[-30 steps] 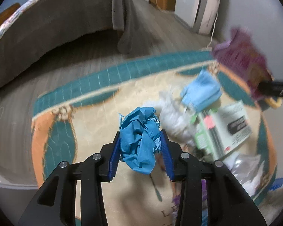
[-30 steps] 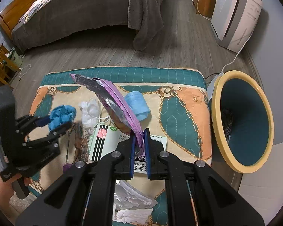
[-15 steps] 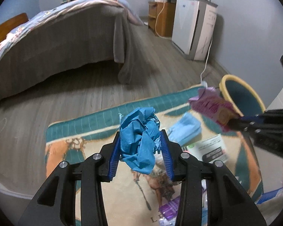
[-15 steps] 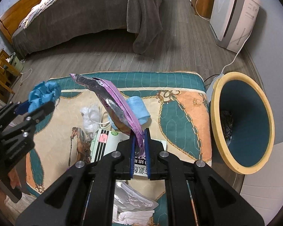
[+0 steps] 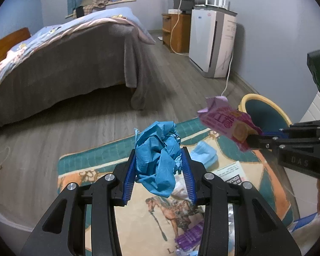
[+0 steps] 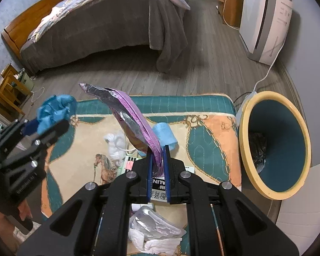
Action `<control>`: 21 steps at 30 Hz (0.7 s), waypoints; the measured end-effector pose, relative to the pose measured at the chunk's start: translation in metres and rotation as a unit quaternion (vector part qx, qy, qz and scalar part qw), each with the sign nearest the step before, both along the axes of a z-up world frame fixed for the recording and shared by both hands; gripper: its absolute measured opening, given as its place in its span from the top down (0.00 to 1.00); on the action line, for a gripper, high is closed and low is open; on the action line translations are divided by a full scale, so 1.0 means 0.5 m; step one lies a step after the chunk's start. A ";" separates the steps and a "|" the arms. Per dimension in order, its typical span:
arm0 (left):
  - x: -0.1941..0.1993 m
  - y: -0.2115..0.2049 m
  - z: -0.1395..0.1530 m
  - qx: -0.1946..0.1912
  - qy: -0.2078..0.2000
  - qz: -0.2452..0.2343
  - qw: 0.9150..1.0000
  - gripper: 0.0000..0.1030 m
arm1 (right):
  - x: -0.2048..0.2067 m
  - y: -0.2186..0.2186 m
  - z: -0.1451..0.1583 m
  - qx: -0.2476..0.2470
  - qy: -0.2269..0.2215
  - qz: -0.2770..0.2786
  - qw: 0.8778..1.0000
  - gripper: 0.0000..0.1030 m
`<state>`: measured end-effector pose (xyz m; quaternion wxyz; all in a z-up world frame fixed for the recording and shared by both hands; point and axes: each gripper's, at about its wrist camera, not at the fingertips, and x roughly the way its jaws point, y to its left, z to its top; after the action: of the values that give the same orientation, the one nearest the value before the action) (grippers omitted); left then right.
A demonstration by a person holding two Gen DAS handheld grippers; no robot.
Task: Collect trash
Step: 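Carry the wrapper and glove over the teal bin and open both grippers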
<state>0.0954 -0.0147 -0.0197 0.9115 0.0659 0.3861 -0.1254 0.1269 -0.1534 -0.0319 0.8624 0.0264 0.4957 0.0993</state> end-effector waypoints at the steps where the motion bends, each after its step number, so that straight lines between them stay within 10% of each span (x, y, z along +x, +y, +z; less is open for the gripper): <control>1: -0.001 -0.001 0.001 0.000 0.000 -0.002 1.000 0.59 | -0.002 -0.001 0.006 0.000 -0.004 0.000 1.000 0.92; 21: -0.004 -0.127 -0.001 0.002 0.000 -0.058 0.998 0.59 | -0.005 -0.145 0.063 -0.029 -0.049 -0.025 0.998 0.92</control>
<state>0.0934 -0.0783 -0.0201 0.9028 0.0898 0.3815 -0.1770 0.1245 -0.2258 -0.0003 0.8883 0.0086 0.4547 0.0643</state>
